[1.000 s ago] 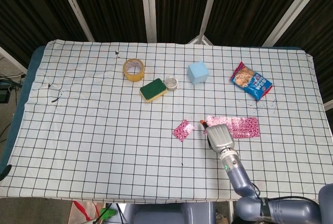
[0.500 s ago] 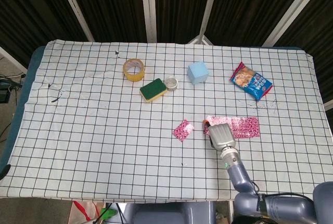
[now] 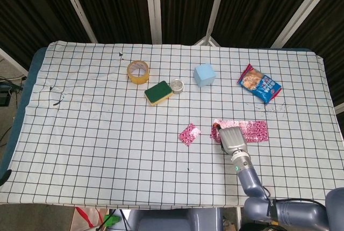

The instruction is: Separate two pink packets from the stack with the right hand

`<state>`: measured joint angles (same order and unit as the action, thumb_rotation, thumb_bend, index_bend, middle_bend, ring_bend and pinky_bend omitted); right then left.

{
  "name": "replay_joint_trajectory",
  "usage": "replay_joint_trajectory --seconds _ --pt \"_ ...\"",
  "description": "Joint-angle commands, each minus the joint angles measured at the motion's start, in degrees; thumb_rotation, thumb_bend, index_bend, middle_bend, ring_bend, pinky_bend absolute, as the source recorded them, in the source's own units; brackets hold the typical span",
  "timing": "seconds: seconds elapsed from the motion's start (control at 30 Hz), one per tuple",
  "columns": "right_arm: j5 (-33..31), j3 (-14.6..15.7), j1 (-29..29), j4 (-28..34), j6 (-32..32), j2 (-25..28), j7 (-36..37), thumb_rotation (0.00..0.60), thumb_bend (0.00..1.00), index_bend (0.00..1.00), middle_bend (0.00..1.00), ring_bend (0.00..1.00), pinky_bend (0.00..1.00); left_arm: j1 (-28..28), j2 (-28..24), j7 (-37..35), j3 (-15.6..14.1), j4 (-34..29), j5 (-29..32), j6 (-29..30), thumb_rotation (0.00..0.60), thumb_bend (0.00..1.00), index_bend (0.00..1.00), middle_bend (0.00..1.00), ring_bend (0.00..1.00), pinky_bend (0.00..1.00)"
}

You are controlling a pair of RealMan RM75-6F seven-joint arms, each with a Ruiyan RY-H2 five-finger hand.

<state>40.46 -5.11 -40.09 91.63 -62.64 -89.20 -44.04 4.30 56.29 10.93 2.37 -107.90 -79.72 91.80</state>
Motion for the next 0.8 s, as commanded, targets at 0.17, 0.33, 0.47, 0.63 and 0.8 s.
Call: replay_joint_trajectory --seconds 0.17,0.33,0.47,0.63,0.8 --pt "-0.4 0.3 0.1 -0.5 0.3 0.2 0.2 0.600 0.77 0.19 0.81 0.76 0.57 0.0 0.0 0.1 0.1 0.0 0.2 0.0 0.600 0.32 0.15 0.00 0.00 0.10" --pt "-0.5 0.7 0.2 -0.4 0.3 0.3 0.1 0.600 0.77 0.19 0.81 0.76 0.57 0.0 0.0 0.2 0.0 -0.2 0.2 0.0 0.600 0.32 0.15 0.00 0.00 0.10" --pt "0.5 1.2 0.7 0.6 0.5 0.6 1.0 0.600 0.77 0.19 0.81 0.76 0.57 0.0 0.0 0.1 0.0 -0.2 0.1 0.1 0.600 0.32 0.15 0.00 0.00 0.10" --pt "2.2 2.5 1.4 1.4 0.2 0.8 1.5 0.600 0.77 0.19 0.81 0.76 0.57 0.0 0.0 0.3 0.0 -0.3 0.1 0.0 0.600 0.32 0.15 0.00 0.00 0.10" --pt "3.7 3.6 2.0 2.1 -0.2 0.8 1.9 0.600 0.77 0.19 0.81 0.76 0.57 0.0 0.0 0.4 0.0 -0.3 0.1 0.0 0.600 0.32 0.15 0.00 0.00 0.10"
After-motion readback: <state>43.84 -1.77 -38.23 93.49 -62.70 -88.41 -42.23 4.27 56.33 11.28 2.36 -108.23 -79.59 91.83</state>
